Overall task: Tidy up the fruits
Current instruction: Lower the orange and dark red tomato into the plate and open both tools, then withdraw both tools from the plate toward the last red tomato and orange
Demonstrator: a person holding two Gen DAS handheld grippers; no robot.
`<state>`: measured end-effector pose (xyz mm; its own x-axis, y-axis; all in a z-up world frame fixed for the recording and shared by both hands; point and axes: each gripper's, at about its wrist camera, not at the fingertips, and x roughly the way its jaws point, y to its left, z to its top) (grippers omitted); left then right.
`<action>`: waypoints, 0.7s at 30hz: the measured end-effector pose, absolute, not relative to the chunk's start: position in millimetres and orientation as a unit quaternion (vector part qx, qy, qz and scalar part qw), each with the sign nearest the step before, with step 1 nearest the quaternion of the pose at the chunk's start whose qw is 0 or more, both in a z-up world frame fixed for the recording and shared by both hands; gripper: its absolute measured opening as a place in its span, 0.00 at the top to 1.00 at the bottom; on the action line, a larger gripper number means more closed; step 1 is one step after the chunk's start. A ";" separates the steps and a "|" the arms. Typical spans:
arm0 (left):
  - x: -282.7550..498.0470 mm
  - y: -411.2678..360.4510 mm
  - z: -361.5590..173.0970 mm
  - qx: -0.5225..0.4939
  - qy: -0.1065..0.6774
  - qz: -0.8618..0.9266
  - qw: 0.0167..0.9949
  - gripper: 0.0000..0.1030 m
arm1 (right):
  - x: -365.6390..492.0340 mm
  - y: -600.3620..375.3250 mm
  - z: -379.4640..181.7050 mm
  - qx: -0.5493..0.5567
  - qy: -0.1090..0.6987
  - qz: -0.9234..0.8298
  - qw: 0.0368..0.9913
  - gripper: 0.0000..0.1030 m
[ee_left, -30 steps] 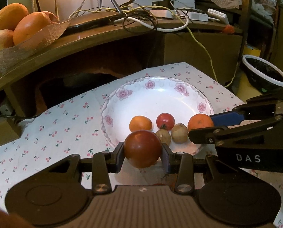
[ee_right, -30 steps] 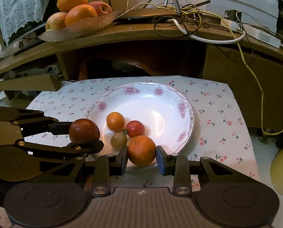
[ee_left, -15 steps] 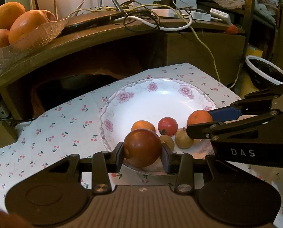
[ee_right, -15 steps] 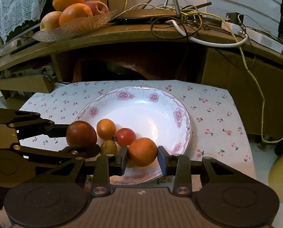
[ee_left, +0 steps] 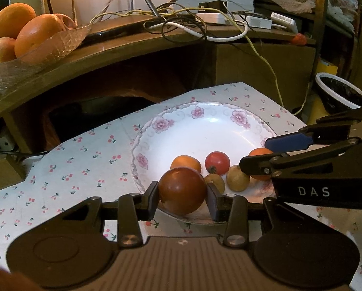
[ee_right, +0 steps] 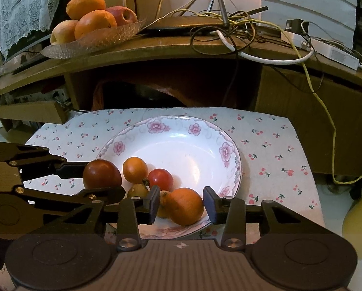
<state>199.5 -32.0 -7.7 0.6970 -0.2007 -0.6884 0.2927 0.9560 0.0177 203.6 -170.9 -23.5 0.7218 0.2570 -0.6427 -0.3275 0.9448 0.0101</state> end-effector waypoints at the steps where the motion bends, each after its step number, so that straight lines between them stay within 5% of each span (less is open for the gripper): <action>1: 199.2 -31.8 -7.1 0.062 0.364 -0.134 0.919 0.55 | 203.4 -171.2 -23.2 -0.051 0.337 0.157 0.927 0.60; 21: 195.5 -22.0 8.2 0.048 0.338 -0.121 0.932 0.54 | 198.9 -180.1 -16.0 -0.032 0.325 0.147 0.934 0.60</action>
<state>195.5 -22.0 8.2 0.7417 -0.1926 -0.6425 0.2572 0.9663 0.0072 198.9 -180.1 -16.0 0.7451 0.2544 -0.6166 -0.2956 0.9546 0.0367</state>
